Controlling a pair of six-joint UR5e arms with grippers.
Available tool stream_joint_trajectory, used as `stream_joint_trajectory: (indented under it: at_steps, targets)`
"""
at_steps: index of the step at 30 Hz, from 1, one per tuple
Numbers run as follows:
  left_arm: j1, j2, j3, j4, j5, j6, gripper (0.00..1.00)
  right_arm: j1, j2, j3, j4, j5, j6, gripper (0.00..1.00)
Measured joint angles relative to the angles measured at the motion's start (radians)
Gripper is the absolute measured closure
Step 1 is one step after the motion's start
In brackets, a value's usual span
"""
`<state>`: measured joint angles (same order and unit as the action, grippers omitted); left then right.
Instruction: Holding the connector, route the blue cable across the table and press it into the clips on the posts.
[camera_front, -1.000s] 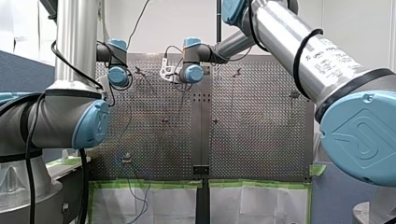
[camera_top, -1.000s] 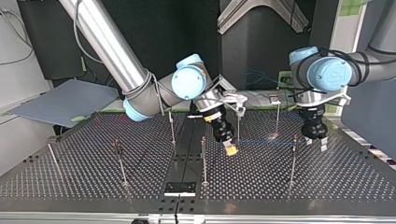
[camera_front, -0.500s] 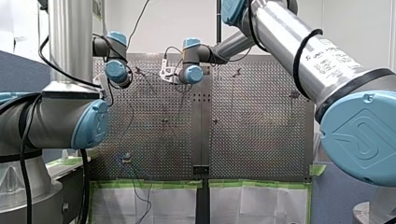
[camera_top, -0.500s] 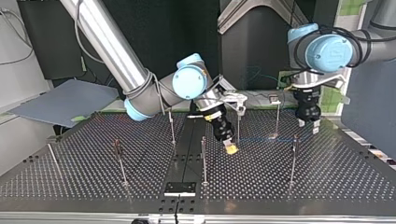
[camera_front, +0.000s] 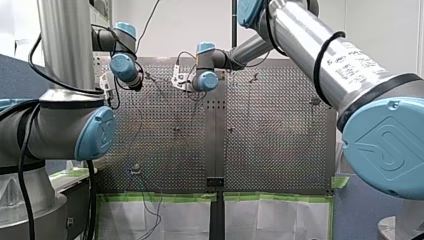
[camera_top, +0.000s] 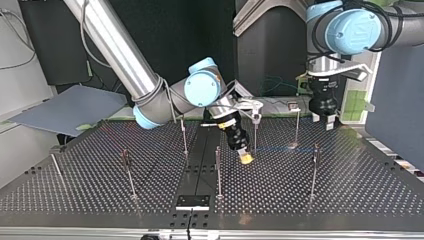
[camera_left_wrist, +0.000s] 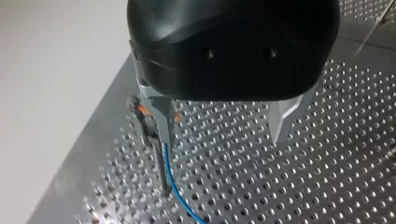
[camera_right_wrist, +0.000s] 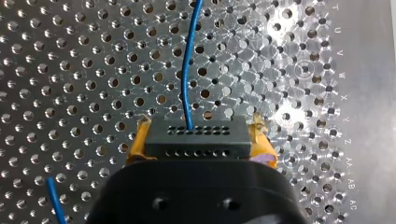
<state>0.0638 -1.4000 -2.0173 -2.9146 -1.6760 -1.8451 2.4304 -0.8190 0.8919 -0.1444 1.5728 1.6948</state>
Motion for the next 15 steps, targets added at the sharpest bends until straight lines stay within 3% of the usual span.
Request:
stream_joint_trajectory:
  at_steps: [8,15]
  targets:
    - [-0.043,0.040,-0.001,0.006,0.023,0.070,0.00,-0.008,0.000,0.000,0.000,0.001,0.001,1.00]
    - [-0.087,0.014,0.002,0.061,0.025,0.133,0.00,-0.012,0.000,0.001,-0.001,0.001,0.002,1.00]
